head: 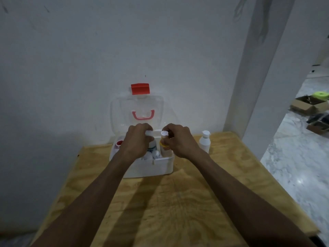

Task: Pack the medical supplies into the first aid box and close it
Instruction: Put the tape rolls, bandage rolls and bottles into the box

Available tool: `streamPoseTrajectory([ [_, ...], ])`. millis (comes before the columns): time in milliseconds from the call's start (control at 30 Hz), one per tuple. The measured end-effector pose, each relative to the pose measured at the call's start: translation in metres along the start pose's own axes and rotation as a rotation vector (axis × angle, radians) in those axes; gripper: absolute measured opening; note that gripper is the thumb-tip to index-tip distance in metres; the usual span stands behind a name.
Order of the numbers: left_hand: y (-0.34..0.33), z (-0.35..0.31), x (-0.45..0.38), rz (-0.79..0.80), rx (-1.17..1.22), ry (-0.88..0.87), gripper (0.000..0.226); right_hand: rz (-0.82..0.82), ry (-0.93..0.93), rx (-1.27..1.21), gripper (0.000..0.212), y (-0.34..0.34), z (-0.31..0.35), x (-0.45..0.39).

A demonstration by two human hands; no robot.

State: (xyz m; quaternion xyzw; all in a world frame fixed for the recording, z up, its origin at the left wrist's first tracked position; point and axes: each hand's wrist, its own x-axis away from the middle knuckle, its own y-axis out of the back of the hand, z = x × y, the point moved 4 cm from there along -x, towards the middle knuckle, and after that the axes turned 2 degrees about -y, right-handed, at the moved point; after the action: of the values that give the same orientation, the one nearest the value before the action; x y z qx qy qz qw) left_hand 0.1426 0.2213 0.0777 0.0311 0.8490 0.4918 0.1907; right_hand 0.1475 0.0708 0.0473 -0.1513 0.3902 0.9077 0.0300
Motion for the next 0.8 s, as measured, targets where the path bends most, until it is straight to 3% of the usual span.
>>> streamPoseTrajectory([
  [333, -0.009, -0.005, -0.012, 0.074, -0.022, 0.028, 0.033, 0.048, 0.032, 0.147, 0.014, -0.015, -0.002, -0.008],
  [800, -0.019, 0.001, -0.012, 0.12, -0.037, 0.082, 0.033, 0.065, 0.004, 0.149, 0.017, -0.014, 0.0, -0.007],
])
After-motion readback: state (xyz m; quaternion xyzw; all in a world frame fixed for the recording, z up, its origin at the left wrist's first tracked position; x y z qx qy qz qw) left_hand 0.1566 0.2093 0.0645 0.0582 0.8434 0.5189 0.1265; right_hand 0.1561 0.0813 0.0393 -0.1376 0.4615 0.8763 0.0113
